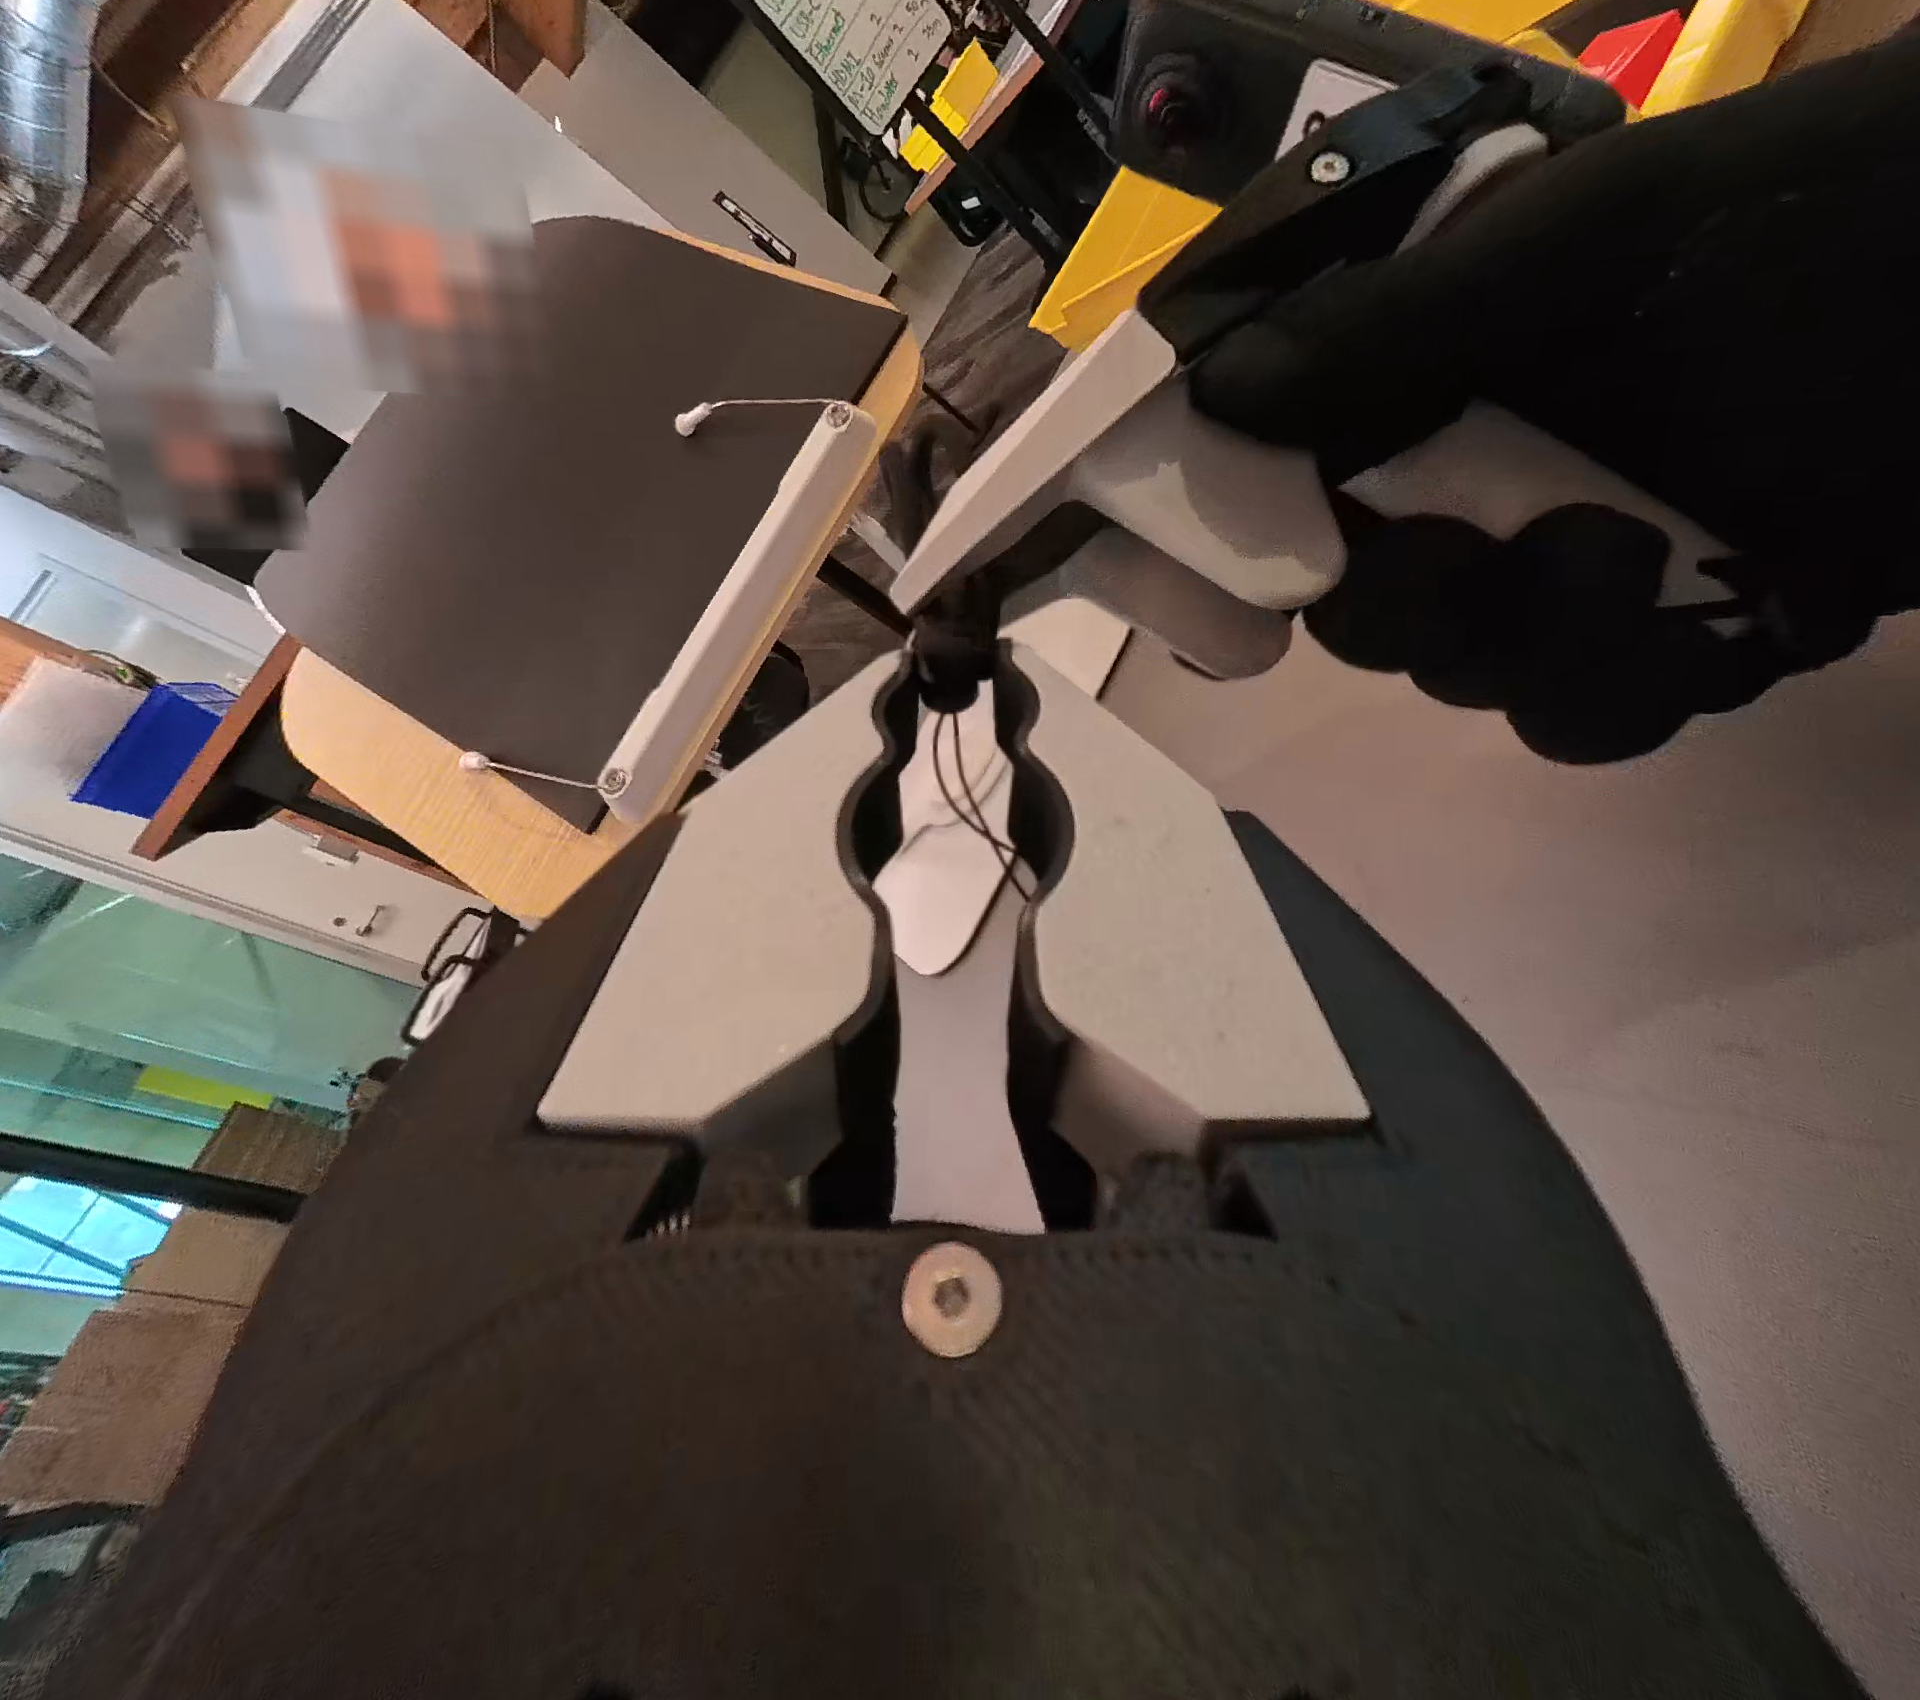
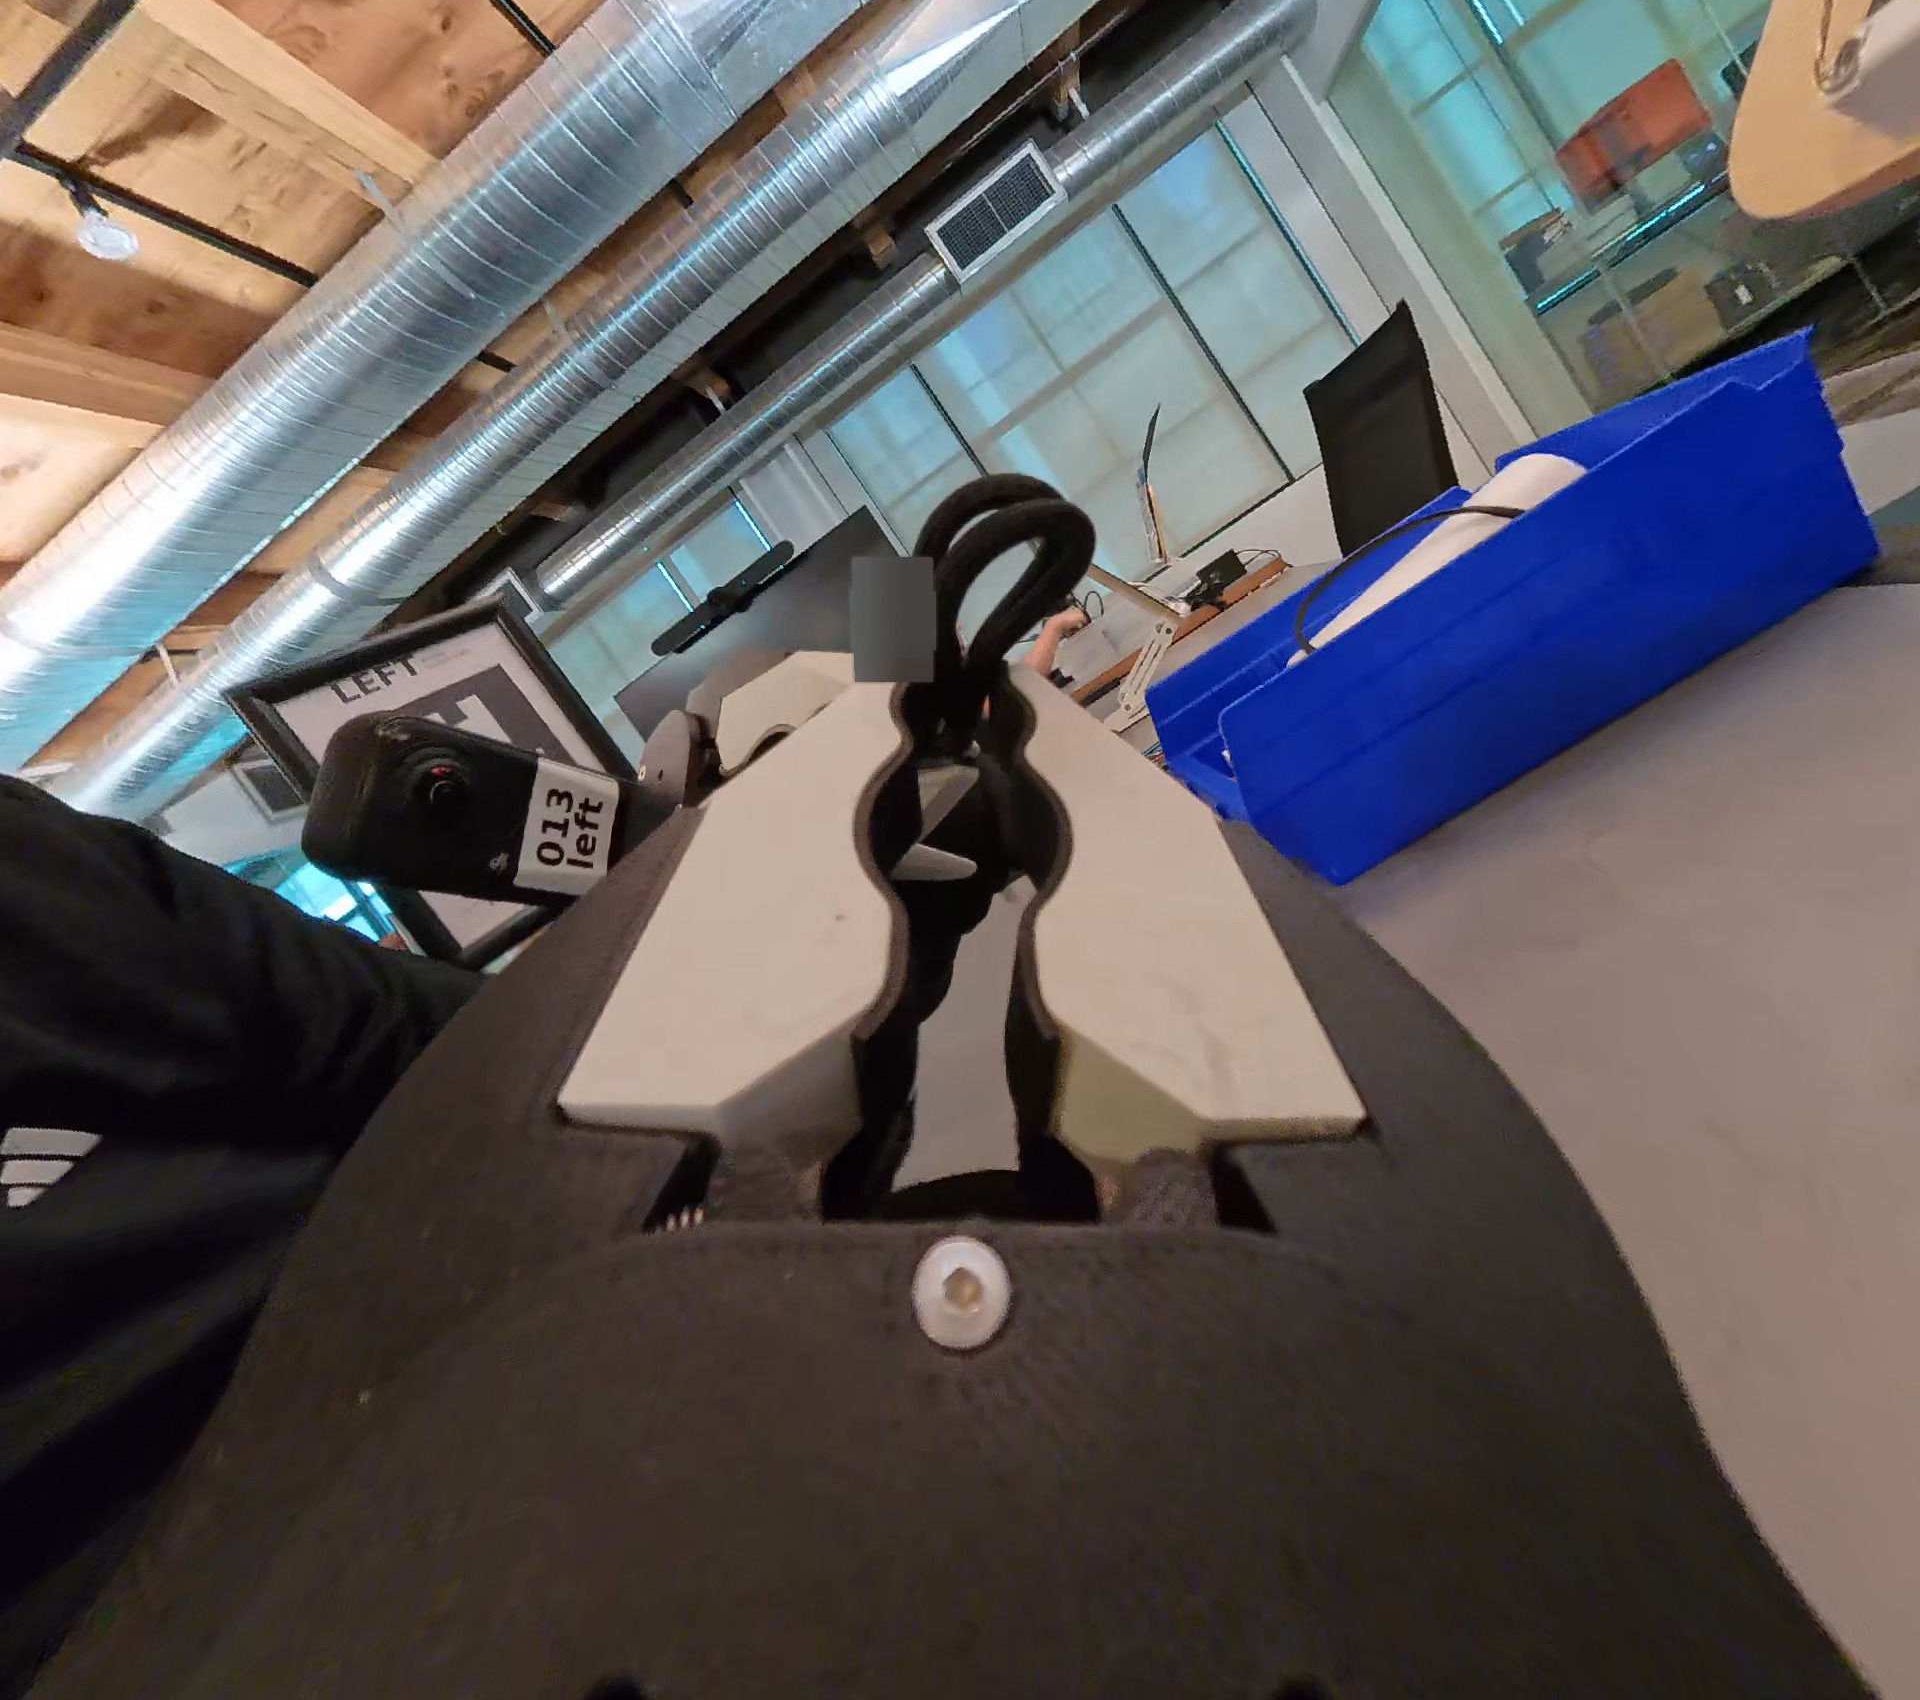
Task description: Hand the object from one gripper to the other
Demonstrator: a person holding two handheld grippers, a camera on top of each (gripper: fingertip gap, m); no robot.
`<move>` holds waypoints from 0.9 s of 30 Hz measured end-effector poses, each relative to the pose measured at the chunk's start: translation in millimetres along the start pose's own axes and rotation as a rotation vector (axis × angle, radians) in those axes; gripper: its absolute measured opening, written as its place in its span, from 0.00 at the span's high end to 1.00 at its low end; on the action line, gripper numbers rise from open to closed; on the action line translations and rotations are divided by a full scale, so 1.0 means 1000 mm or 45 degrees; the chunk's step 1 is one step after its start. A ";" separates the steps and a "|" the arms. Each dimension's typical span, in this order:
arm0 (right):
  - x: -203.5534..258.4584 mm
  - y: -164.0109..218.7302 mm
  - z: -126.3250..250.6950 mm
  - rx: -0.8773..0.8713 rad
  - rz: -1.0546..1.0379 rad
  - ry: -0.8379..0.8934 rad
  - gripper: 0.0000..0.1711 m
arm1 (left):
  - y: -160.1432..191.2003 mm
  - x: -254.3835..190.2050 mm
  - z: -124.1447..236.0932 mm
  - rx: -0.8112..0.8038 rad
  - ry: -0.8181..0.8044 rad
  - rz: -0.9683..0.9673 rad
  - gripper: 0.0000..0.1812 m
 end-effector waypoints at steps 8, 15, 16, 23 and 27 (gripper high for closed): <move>0.004 -0.007 0.004 0.006 0.197 0.149 0.97 | 0.005 0.001 -0.002 -0.040 0.039 0.127 0.83; 0.013 -0.035 0.019 0.044 0.544 0.388 0.96 | 0.031 0.005 -0.004 -0.098 0.021 0.410 0.83; 0.017 -0.042 0.022 0.063 0.622 0.437 0.96 | 0.037 0.004 -0.006 -0.100 0.015 0.447 0.87; 0.042 -0.104 0.092 0.165 1.022 0.981 0.97 | 0.067 -0.015 -0.025 -0.058 0.036 0.552 0.95; 0.032 -0.137 0.157 0.221 1.039 1.354 0.96 | 0.067 -0.014 -0.028 -0.056 0.035 0.536 0.95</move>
Point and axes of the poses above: each gripper's, where its closed fingertips meet, z back along the fingers, y out of its underside, x = y × z across the jaws, the point moved 10 cm from there along z, back along the fingers, and after that the axes turned 10 degrees about y, right-handed, at the moved point
